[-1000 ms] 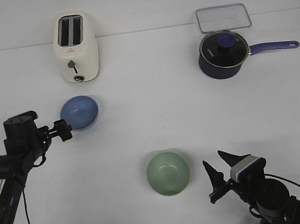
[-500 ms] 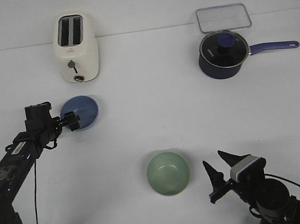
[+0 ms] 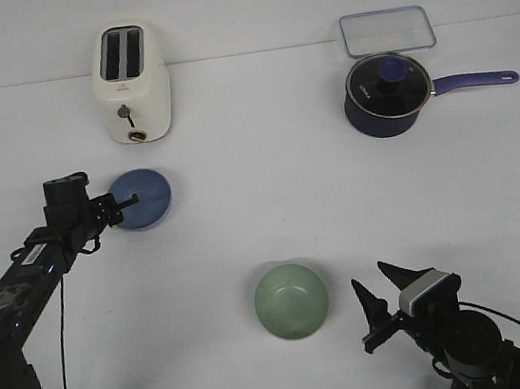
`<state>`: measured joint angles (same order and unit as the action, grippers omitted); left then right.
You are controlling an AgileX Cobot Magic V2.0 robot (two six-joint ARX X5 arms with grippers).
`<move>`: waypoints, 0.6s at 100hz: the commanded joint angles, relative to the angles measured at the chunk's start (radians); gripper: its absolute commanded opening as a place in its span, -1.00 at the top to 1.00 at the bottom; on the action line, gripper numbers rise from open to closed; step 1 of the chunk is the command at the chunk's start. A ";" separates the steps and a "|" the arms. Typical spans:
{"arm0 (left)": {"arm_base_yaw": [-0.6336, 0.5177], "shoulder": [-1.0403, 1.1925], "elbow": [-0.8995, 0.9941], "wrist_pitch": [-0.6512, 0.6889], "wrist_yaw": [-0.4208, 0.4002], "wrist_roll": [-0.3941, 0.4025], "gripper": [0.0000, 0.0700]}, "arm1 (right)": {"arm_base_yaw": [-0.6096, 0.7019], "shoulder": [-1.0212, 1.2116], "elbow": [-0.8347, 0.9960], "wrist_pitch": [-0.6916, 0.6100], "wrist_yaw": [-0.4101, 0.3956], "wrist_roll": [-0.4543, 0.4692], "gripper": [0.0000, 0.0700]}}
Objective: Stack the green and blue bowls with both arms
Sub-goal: 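Reach the left gripper forward and grasp the rim of the light blue bowl, then lift the blue bowl with the left gripper and lower it into the green bowl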
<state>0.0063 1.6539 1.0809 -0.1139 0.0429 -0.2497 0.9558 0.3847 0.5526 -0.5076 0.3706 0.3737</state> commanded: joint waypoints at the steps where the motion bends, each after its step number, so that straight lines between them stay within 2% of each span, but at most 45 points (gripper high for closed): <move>1: -0.001 0.005 0.040 -0.006 0.017 0.000 0.98 | 0.011 0.003 0.007 0.013 0.005 -0.005 -0.10; 18: -0.001 -0.089 0.087 -0.064 0.121 -0.003 0.98 | 0.011 0.003 0.007 0.013 0.005 -0.005 -0.10; 38: -0.043 -0.346 0.090 -0.183 0.228 -0.009 0.98 | 0.011 0.002 0.007 0.013 0.005 -0.005 -0.11; 51: -0.152 -0.484 0.087 -0.302 0.226 -0.009 0.98 | 0.011 0.002 0.007 0.013 0.005 -0.005 -0.11; 60: -0.280 -0.528 0.064 -0.320 0.212 -0.032 0.97 | 0.011 0.002 0.007 0.018 0.005 -0.005 -0.10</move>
<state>-0.1928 1.1187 1.1553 -0.4355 0.2611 -0.2558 0.9558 0.3847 0.5526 -0.5068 0.3706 0.3737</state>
